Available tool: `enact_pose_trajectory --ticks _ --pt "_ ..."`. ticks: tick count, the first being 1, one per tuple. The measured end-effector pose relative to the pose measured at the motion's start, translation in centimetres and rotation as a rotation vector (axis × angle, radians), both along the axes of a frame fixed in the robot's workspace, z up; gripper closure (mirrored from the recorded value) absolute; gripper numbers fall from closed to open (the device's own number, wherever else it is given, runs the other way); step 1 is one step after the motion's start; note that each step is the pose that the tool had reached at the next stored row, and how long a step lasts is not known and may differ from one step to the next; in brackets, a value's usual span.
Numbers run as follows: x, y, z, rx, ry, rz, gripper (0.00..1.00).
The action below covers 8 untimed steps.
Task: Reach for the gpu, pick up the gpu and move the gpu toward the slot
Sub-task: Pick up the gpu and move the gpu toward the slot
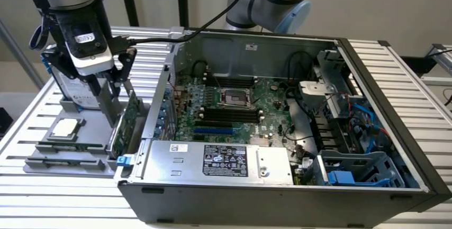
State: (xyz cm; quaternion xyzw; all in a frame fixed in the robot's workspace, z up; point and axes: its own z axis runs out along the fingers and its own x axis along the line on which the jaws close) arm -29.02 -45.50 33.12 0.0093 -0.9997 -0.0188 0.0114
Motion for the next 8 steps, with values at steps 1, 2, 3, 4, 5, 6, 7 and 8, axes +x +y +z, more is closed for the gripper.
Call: enact_pose_trajectory --ticks 1,2,3,4,5,6,7,8 --pt "0.0 0.00 -0.17 0.0000 -0.0027 0.000 0.58" --pt "0.0 0.00 -0.35 0.0001 -0.0048 0.000 0.58" --pt "0.0 0.00 -0.54 0.0001 -0.0064 0.000 0.58" --pt "0.0 0.01 -0.72 0.0001 -0.0082 0.000 0.58" --pt "-0.1 0.01 -0.90 0.0001 -0.0097 0.000 0.58" --pt "-0.2 0.00 -1.08 0.0002 -0.0106 0.000 0.58" --pt "-0.4 0.01 -1.27 0.0001 -0.0114 0.000 0.58" --pt "-0.5 0.00 -1.45 0.0001 -0.0121 0.000 0.58"
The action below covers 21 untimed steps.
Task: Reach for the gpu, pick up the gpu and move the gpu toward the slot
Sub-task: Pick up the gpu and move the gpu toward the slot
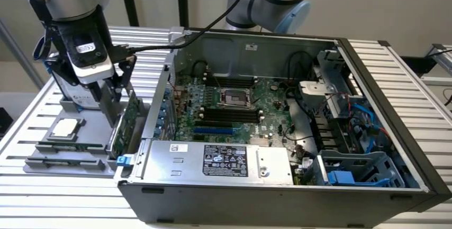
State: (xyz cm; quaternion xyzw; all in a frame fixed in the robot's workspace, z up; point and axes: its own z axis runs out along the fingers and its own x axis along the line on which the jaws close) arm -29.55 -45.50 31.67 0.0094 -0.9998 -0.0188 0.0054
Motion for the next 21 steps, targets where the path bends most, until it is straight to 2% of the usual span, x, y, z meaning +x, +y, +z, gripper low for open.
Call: enact_pose_trajectory --ticks 4,12,21 --pt "-0.5 0.00 -0.72 0.0001 -0.0050 0.000 0.58" --pt "-0.7 0.00 -2.19 0.0001 -0.0208 0.000 0.58" --pt "-0.6 0.00 -3.42 -0.0007 -0.0502 0.000 0.58"
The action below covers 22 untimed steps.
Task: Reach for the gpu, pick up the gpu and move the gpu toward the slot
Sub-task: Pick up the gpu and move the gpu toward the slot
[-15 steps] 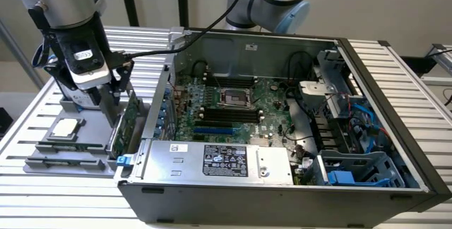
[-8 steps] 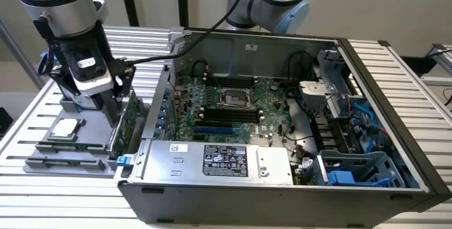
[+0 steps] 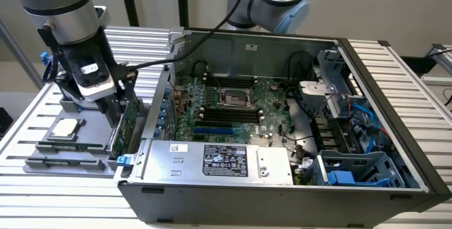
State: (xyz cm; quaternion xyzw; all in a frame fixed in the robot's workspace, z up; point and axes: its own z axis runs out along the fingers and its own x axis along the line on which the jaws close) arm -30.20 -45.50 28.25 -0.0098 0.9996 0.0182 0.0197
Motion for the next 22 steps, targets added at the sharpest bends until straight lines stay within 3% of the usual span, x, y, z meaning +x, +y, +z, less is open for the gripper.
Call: enact_pose_trajectory --ticks 5,13,22 --pt "-0.2 -0.01 -0.87 -0.0004 -0.0130 0.000 0.58" --pt "-0.5 -0.02 -2.28 -0.0006 -0.0271 -0.018 0.58" --pt "-0.5 0.02 -3.70 -0.0008 -0.0313 -0.036 0.58"
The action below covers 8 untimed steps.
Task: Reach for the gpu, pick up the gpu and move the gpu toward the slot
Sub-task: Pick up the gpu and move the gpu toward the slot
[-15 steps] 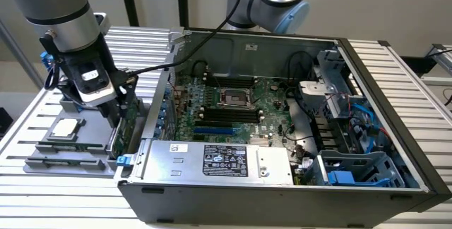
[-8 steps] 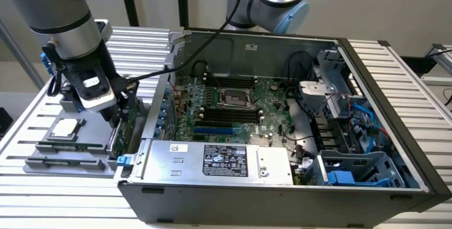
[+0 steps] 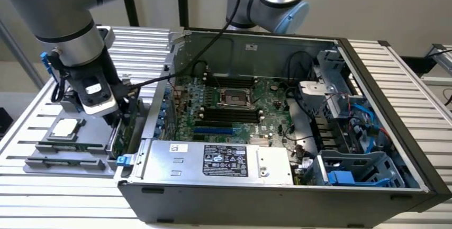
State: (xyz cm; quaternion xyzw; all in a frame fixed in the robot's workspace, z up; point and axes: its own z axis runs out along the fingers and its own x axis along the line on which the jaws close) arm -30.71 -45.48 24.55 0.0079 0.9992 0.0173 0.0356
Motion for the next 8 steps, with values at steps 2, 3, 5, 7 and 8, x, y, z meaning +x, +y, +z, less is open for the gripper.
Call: enact_pose_trajectory --ticks 2,3,5,7,8 --pt "0.00 0.05 -0.08 -0.0001 0.0001 -0.001 0.58" --pt "0.01 0.07 -0.11 -0.0002 0.0001 -0.001 0.58" --pt "0.00 0.07 -0.20 0.0000 0.0000 -0.001 0.58" --pt "0.01 0.08 -0.26 -0.0007 0.0001 -0.002 0.58" --pt "0.03 0.09 -0.29 -0.0012 0.0001 -0.003 0.58"
